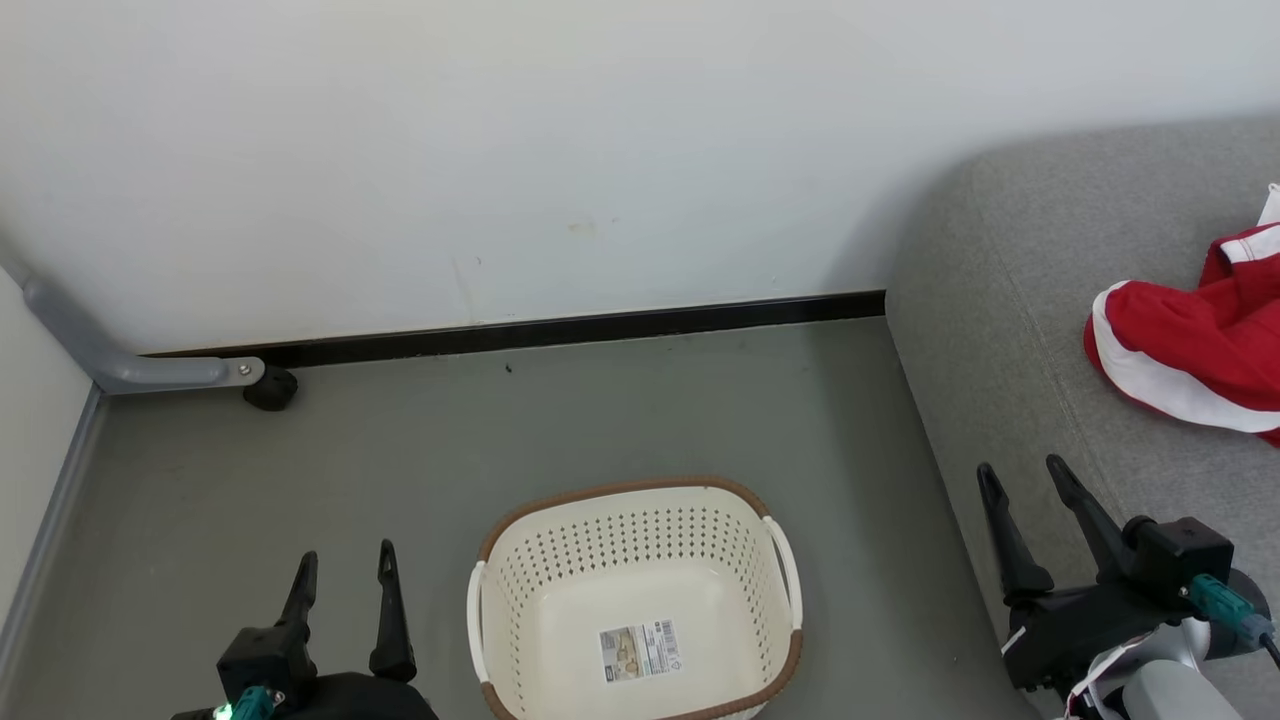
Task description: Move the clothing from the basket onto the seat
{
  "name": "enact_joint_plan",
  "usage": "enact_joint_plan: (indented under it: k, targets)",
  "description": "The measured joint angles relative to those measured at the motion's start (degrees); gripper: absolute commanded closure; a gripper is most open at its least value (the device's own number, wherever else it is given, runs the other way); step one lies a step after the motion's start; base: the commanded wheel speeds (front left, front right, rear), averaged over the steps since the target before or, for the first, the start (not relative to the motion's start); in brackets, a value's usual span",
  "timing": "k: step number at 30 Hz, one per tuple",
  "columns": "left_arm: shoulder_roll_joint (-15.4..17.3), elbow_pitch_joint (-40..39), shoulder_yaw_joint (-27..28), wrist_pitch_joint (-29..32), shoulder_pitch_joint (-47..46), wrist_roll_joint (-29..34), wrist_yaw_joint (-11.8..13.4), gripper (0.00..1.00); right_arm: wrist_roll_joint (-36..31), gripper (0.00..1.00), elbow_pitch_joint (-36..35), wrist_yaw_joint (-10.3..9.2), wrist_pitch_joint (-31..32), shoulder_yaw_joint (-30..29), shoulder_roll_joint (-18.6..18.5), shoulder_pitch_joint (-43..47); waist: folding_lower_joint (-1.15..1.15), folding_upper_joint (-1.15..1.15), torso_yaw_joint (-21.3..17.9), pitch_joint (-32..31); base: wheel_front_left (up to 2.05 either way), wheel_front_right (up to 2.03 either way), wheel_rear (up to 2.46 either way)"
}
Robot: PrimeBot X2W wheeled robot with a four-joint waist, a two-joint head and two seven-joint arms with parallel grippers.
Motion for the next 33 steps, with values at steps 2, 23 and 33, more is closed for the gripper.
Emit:
enact_joint_plan:
  k: [2, 23, 33]
  targets:
    - [-0.09, -0.30, 0.13, 0.00, 0.23, 0.09, 0.00, 0.00, -0.01, 0.00, -0.09, -0.20, 0.00, -0.08, 0.07, 0.48, 0.00, 0.00, -0.13, -0.08, 0.00, 0.00, 0.00]
    - [-1.04, 1.97, 0.63, 1.11, 2.93, -0.52, -0.66, 1.00, 1.56, 1.00, 1.90, -0.68, 1.10, -0.88, 1.86, 4.35, 0.00, 0.00, -0.70, -0.23, 0.00, 0.00, 0.00]
    - [-1.25, 1.94, 2.08, 3.46, 2.88, -8.47, -1.70, 1.00, 9.43, 1.00, 1.63, -0.59, 3.57, -2.89, 2.54, 4.30, 0.00, 0.00, -0.50, -0.26, 0.00, 0.00, 0.00]
